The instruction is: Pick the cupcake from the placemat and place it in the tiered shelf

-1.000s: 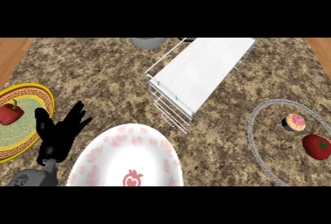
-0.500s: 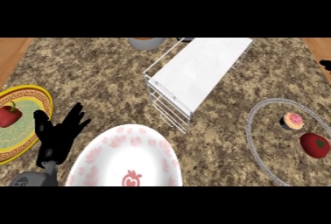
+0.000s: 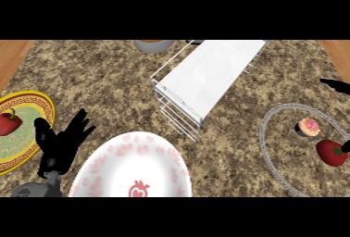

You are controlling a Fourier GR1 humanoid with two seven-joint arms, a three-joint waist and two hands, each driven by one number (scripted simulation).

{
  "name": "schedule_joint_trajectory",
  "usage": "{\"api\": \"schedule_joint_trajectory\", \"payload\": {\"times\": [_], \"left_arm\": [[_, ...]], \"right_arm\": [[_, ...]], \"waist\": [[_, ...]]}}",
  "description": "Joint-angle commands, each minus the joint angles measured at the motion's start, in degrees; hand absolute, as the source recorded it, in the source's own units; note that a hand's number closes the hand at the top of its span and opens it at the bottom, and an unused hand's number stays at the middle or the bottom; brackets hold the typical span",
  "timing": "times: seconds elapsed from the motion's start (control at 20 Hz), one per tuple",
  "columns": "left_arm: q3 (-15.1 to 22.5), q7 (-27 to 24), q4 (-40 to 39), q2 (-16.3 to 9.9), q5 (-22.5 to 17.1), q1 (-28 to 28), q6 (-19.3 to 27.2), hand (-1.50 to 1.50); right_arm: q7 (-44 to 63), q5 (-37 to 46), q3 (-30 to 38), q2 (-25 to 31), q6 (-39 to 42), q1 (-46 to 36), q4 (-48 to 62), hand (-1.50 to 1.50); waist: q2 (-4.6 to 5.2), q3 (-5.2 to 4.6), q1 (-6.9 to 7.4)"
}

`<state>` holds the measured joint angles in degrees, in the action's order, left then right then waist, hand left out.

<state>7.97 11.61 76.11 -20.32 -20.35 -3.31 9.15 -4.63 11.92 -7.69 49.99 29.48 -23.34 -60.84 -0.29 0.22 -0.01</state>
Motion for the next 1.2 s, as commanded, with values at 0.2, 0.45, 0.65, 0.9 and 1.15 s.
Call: {"api": "schedule_joint_trajectory", "payload": {"times": [0.2,0.45,0.65,0.9,1.15], "left_arm": [[-1.1,5.3,4.9,0.5,2.5,1.3,0.3,0.00],[-3.0,2.3,-0.6,2.3,3.1,0.1,-2.8,0.00],[-5.2,1.5,-4.4,3.5,3.2,-2.6,-3.5,0.00],[-3.4,2.2,-2.6,5.3,6.2,-1.0,-2.5,0.00],[-4.5,4.2,3.4,5.3,7.3,2.7,-2.8,0.00]], "right_arm": [[4.8,5.6,3.2,-3.4,-2.1,3.3,-5.2,-1.50],[1.2,10.2,3.6,-5.8,-4.2,7.2,-4.4,-1.50],[6.2,12.4,3.3,-9.2,-4.5,7.4,-9.2,-1.50],[0.2,18.9,4.0,-11.2,-10.7,5.8,1.5,-1.50],[1.8,22.0,5.2,-14.0,-10.6,2.5,1.8,-1.50]], "waist": [[0.21,-0.22,0.14],[0.27,-0.23,-0.06],[0.28,-0.25,-0.20],[0.40,-0.19,0.30],[0.28,-0.21,0.30]]}}
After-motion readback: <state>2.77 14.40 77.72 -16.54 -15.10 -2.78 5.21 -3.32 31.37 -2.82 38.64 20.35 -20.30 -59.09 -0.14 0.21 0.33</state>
